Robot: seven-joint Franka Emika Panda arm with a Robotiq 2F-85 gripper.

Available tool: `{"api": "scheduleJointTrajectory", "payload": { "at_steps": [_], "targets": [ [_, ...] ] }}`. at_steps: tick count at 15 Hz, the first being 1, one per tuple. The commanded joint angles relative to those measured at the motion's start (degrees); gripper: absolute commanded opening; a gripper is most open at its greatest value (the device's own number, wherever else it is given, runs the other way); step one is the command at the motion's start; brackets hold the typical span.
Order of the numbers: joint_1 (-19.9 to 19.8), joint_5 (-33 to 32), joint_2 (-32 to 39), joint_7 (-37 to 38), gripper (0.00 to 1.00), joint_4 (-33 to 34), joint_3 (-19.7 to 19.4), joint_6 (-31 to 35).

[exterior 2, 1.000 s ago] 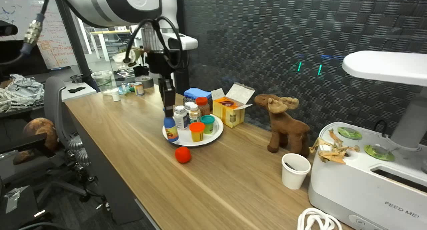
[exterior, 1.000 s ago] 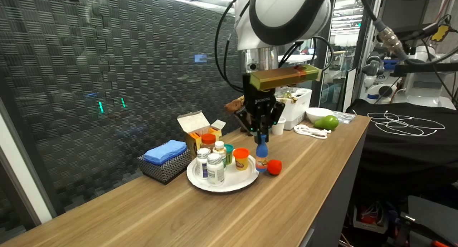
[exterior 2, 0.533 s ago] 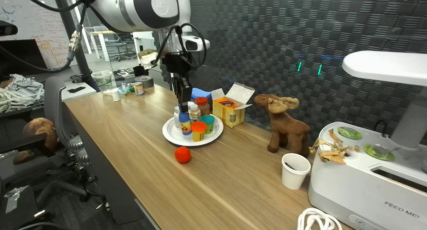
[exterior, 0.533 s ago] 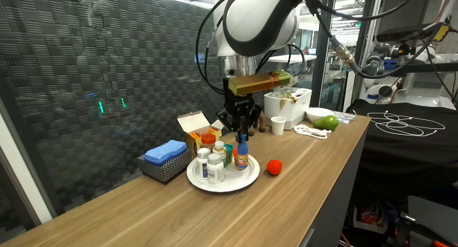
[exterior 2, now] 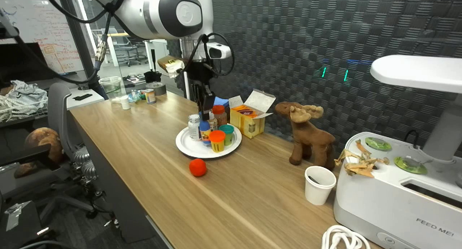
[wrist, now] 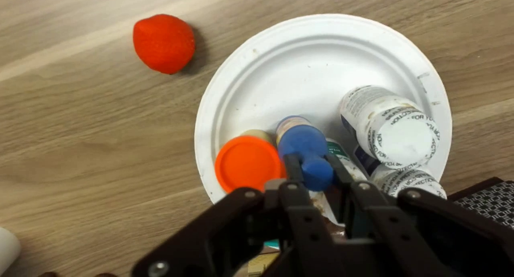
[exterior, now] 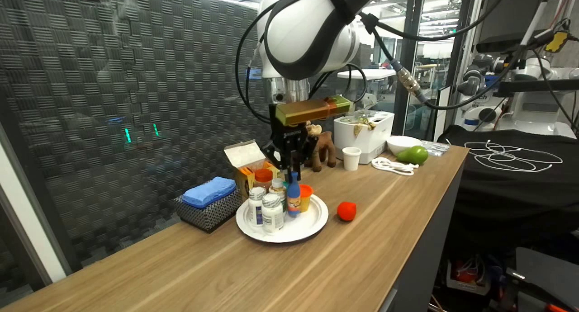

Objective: Put all the bottles and the orange ball in the plate

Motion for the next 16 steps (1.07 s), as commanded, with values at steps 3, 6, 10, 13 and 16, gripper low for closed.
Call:
{"api": "scheduleJointTrajectory", "payload": {
  "at_steps": [3, 6, 10, 13, 16],
  "targets": [
    [0.94, 1.39, 2.49, -2.08, 0.11, 3.6, -0.78, -2.09],
    [1.71, -0.03, 3.88, -1.64, 0.11, 3.94, -1.32, -2.36],
    [2.24, -0.21, 4.43, -2.05, 0.11, 4.69, -1.58, -2.89],
    [2.57, -0.59, 4.05, -1.99, 0.45, 4.55, -1.82, -3.01],
    [2.8, -0.78, 3.26, -1.75, 0.59, 3.82, -1.94, -2.42]
  ]
}}
